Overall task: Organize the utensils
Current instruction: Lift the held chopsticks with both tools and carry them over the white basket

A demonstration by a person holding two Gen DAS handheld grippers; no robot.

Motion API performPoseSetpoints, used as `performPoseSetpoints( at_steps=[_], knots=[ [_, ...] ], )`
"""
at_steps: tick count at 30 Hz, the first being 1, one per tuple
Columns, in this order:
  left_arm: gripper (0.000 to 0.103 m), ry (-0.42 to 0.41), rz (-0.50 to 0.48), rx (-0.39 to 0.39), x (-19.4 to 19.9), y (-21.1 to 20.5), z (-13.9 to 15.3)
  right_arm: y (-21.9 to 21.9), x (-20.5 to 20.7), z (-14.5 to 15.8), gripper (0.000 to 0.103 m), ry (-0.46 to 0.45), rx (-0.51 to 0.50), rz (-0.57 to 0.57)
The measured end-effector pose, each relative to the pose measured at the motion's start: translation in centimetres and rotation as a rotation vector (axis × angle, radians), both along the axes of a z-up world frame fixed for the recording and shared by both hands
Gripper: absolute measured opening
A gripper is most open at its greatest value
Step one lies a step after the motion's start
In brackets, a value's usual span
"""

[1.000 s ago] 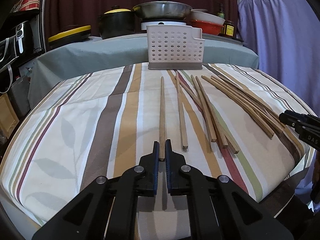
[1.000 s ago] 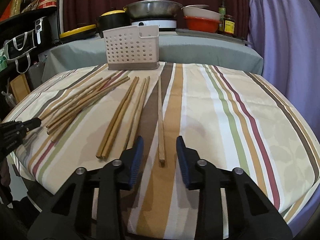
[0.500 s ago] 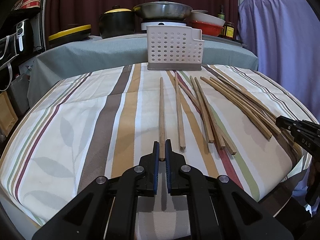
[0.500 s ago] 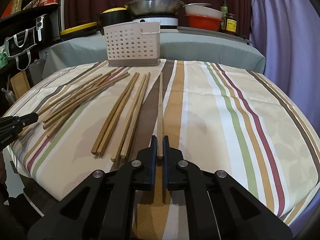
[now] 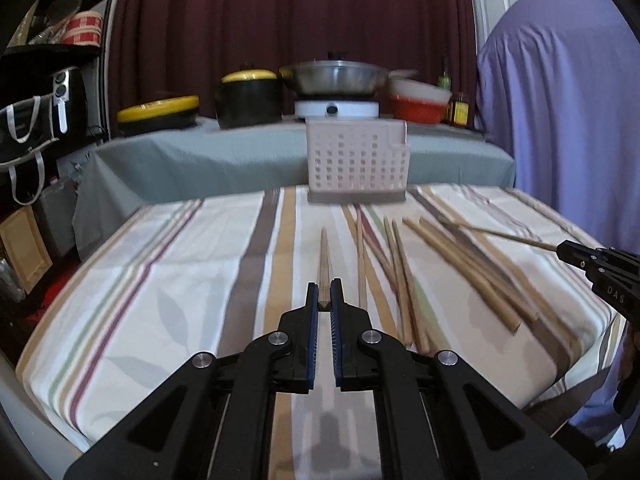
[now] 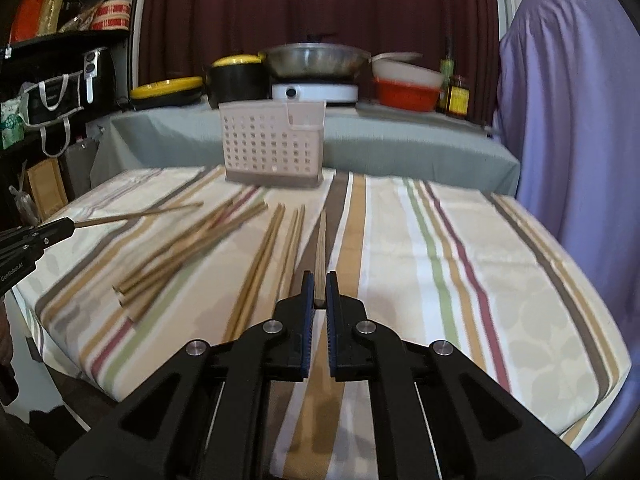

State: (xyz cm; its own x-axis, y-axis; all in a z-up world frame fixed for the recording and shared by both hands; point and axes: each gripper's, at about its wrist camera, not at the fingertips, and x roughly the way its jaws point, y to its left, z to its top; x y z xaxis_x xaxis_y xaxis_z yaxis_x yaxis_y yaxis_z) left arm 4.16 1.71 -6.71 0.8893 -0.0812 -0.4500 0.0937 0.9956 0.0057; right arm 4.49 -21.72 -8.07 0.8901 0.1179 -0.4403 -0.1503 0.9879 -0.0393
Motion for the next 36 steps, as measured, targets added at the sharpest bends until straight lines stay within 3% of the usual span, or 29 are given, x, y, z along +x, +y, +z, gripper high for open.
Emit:
performPoseSetpoints(
  at_steps=[18,36],
  knots=[
    [0.007,-0.247,0.036,-0.005,-0.9,1.0,8.9,0.2,-0.4,8.2,0.006,-0.216,0.010,0.030],
    [0.007,-0.243,0.034,-0.045,4.1,1.8,11.5,-0.1,6.5,11.5,0.006,-0.264,0.049,0.033]
  ],
)
